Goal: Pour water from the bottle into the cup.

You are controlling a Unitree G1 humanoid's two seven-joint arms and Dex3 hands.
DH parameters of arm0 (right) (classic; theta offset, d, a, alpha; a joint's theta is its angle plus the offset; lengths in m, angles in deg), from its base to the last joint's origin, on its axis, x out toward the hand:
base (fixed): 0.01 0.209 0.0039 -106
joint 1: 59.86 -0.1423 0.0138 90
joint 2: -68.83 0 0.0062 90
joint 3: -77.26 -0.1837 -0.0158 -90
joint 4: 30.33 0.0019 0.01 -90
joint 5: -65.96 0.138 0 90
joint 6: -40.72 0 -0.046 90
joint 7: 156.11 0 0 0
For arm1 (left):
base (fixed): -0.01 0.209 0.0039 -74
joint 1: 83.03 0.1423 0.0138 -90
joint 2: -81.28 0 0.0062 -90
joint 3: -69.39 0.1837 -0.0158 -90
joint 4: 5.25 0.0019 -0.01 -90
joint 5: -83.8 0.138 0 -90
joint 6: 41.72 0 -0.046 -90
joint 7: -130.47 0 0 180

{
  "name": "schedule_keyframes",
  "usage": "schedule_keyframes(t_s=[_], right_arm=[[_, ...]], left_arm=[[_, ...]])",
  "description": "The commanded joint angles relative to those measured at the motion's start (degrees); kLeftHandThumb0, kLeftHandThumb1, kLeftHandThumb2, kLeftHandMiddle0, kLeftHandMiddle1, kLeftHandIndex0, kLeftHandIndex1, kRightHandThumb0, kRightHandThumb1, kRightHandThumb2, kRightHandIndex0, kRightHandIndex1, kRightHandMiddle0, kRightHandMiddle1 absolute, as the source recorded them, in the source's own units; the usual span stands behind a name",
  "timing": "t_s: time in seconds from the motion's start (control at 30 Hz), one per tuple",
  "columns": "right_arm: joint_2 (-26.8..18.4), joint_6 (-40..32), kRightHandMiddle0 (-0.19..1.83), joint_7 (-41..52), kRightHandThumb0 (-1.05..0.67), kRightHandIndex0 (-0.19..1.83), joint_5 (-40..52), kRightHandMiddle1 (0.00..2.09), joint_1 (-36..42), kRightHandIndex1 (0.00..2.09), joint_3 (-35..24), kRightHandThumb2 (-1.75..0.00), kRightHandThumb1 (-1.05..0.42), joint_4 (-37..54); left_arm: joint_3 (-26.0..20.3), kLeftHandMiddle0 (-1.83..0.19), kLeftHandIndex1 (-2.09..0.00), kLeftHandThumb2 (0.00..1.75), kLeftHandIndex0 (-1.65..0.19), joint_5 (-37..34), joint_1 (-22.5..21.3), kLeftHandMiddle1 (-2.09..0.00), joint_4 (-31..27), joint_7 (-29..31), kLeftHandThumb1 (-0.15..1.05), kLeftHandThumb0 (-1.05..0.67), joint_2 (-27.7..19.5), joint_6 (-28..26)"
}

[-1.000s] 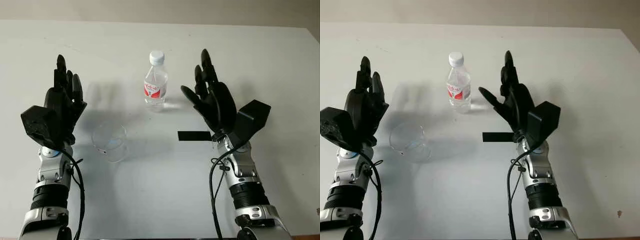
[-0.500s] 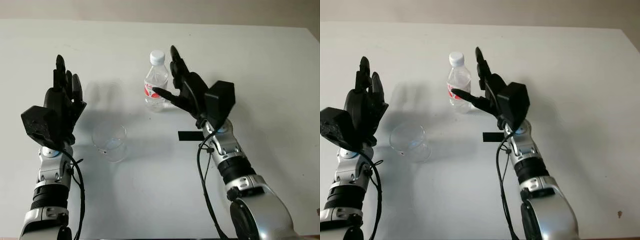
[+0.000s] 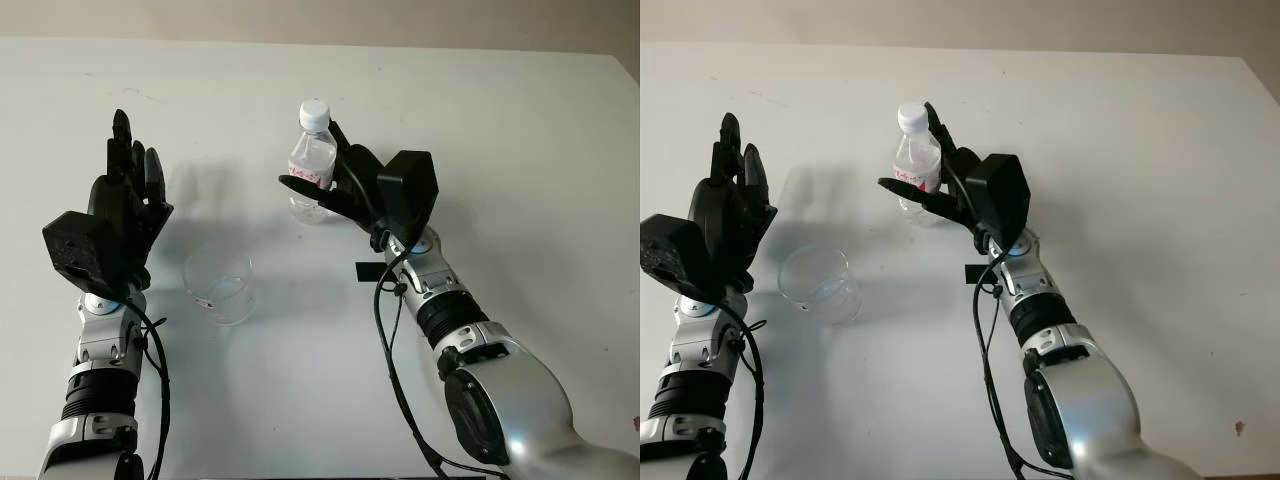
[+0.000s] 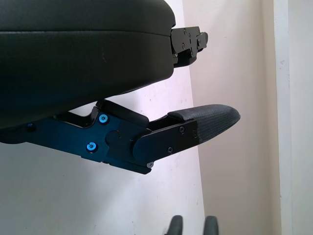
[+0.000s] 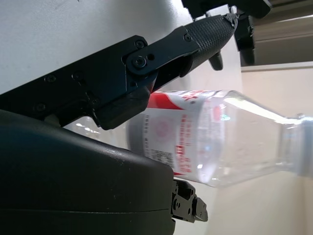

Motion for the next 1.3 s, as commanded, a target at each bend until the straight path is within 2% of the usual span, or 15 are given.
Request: schedule_keyframes(t_s=[0.0, 0.2, 0.23, 0.3, 0.33, 0.37, 0.4, 0.43, 0.47, 0.53, 0.67, 0.93, 1.07, 1.27], right_arm=[[0.8, 1.0, -0.19, -0.4, -0.98, -0.19, -0.1, 0.00, -2.1, 0.00, -0.2, -0.06, -0.91, -1.2], [2.9, 0.7, -0.19, 0.9, -0.82, -0.19, 3.4, 0.00, -4.2, 0.00, -3.4, -0.04, -0.87, -3.5], [3.2, 0.4, -0.09, 1.2, -0.68, -0.09, 3.9, 0.06, -4.5, 0.05, -4.0, -0.04, -0.86, -3.9], [3.3, 0.0, 0.03, 0.7, -0.55, 0.03, 4.0, 0.13, -5.3, 0.12, -4.3, -0.05, -0.86, -4.7], [3.2, 0.5, 0.02, 0.0, -0.47, 0.05, 3.3, 0.50, -5.5, 0.44, -4.1, -0.05, -0.87, -5.2], [3.1, 1.1, -0.09, -0.6, -0.40, -0.07, 2.7, 1.27, -5.8, 1.20, -3.8, -0.05, -0.88, -5.6], [2.9, 1.7, -0.07, -1.0, -0.36, -0.03, 1.8, 1.64, -6.1, 1.58, -3.4, -0.05, -0.89, -6.0], [2.7, 2.3, 0.01, -1.0, -0.34, 0.06, 1.0, 1.86, -6.3, 1.83, -2.9, -0.06, -0.90, -6.3], [2.3, 3.0, 0.16, -0.7, -0.34, 0.26, -0.1, 2.00, -6.5, 1.99, -2.2, -0.06, -0.91, -6.6], [1.6, 3.8, 0.35, 0.7, -0.32, 0.49, -1.7, 2.07, -6.9, 2.07, -1.0, -0.06, -0.94, -6.9], [0.3, 4.0, 0.62, 4.8, -0.27, 0.91, -3.7, 2.09, -7.5, 2.09, 0.7, -0.06, -1.00, -7.1], [-1.5, 6.5, 0.79, 3.0, -0.23, 0.99, -9.4, 2.09, -7.5, 2.09, 4.8, -0.06, -1.04, -6.7], [-1.6, 7.7, 0.87, 1.1, -0.20, 1.00, -10.0, 2.09, -7.4, 2.09, 4.9, -0.10, -1.05, -6.4], [-3.3, 12.5, 0.87, -5.7, -0.15, 0.98, -13.4, 2.09, -7.9, 2.09, 6.5, -0.15, -1.05, -4.5]], left_arm=[[0.1, 0.11, -0.05, 0.70, 0.14, 0.0, 0.2, -0.05, -0.5, 0.0, 1.05, -0.71, -0.2, 0.3], [0.2, 0.11, -0.05, 0.70, 0.14, 0.0, 0.1, -0.05, -0.3, 0.0, 1.05, -0.71, 0.0, 0.8], [0.2, 0.11, -0.05, 0.70, 0.14, -0.1, 0.1, -0.05, -0.4, 0.0, 1.05, -0.71, 0.0, 0.8], [0.2, 0.12, -0.05, 0.70, 0.14, -0.1, 0.2, -0.05, -0.7, -0.1, 1.05, -0.71, 0.1, 0.4], [0.3, 0.12, -0.05, 0.70, 0.15, 0.0, 0.2, -0.05, -0.7, -0.2, 1.05, -0.71, 0.1, 0.4], [0.4, 0.12, -0.05, 0.70, 0.15, 0.0, 0.2, -0.05, -0.7, -0.2, 1.05, -0.71, 0.1, 0.5], [0.4, 0.12, -0.05, 0.70, 0.15, 0.1, 0.2, -0.05, -0.6, -0.3, 1.05, -0.71, 0.1, 0.7], [0.4, 0.12, -0.05, 0.70, 0.15, 0.1, 0.2, -0.05, -0.4, -0.2, 1.05, -0.71, 0.1, 0.9], [0.4, 0.12, -0.05, 0.71, 0.15, 0.1, 0.2, -0.05, -0.3, -0.1, 1.05, -0.71, 0.1, 1.0], [0.5, 0.12, -0.05, 0.71, 0.15, 0.0, 0.2, -0.05, 0.0, 0.0, 1.05, -0.70, 0.1, 1.3], [0.6, 0.12, -0.05, 0.71, 0.15, -0.1, 0.1, -0.05, -0.1, -0.3, 1.05, -0.70, 0.4, 1.0], [0.6, 0.11, -0.05, 0.70, 0.15, 0.1, 0.1, -0.05, -0.2, -0.9, 1.05, -0.70, 0.5, 1.3], [0.6, 0.11, -0.06, 0.70, 0.14, 0.1, 0.0, -0.06, 0.0, -0.8, 1.05, -0.70, 0.4, 1.3], [0.7, 0.09, -0.06, 0.69, 0.13, 0.2, -0.2, -0.06, -0.1, -0.9, 1.05, -0.71, 0.3, 0.8]])
